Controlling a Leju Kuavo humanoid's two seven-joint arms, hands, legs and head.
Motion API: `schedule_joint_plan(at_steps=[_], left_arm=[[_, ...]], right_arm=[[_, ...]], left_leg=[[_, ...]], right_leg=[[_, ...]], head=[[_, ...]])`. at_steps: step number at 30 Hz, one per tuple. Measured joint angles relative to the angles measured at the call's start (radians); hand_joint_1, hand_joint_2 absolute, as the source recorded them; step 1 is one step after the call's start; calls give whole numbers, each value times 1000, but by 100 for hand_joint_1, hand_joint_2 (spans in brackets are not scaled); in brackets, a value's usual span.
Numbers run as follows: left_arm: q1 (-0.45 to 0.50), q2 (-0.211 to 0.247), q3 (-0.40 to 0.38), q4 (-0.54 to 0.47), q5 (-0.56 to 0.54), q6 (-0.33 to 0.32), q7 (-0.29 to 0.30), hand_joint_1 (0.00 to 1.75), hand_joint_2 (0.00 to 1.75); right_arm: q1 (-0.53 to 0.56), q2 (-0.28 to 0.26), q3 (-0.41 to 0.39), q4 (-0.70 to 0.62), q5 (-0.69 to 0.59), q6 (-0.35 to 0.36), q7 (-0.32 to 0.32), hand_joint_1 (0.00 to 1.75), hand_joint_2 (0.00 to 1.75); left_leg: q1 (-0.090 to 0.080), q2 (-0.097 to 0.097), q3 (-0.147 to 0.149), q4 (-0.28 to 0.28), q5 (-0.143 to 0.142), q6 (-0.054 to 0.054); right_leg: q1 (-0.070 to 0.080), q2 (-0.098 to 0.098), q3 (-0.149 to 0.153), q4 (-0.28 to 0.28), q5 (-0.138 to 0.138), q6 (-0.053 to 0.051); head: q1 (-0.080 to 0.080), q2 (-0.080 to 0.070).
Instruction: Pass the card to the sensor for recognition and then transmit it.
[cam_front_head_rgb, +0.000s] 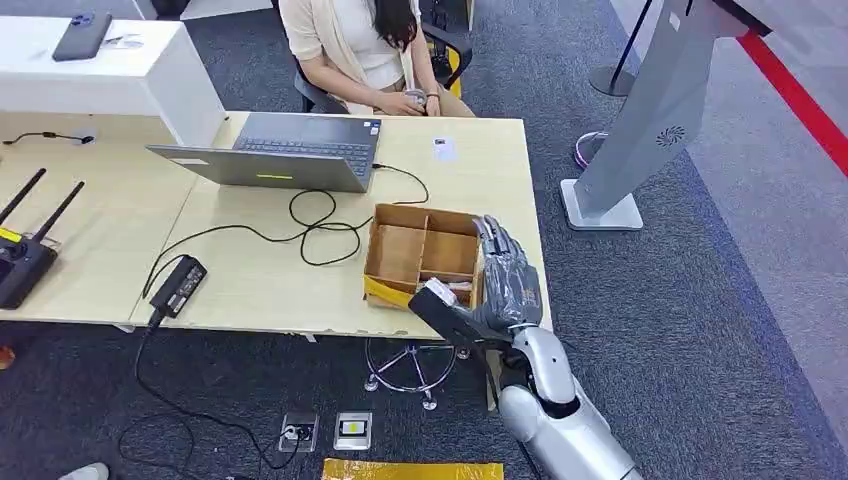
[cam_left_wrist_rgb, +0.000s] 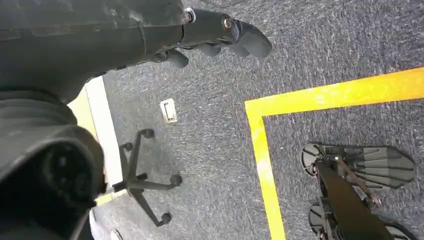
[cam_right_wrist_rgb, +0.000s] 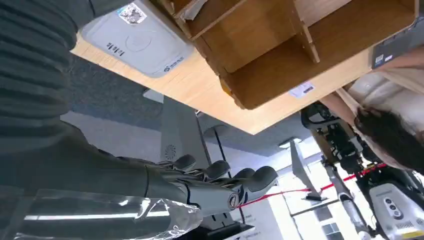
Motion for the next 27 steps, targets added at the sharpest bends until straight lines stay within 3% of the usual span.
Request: schedule_joint_plan(at_steps=[14,27], left_arm=[[-10,0,0,0,-34,-7,0,0,0],[-11,-1,0,0,-34,-8,0,0,0]], right_arm=[[-46,91,0,176,-6,-29,-31,0,175],[-31,142,1,251,-5,-35,-49,0,175]], left_leg=[[0,0,0,0,0,0],[0,0,0,0,0,0]], right_leg=[[0,0,0,0,0,0],[0,0,0,0,0,0]], head=[[0,0],[0,0]])
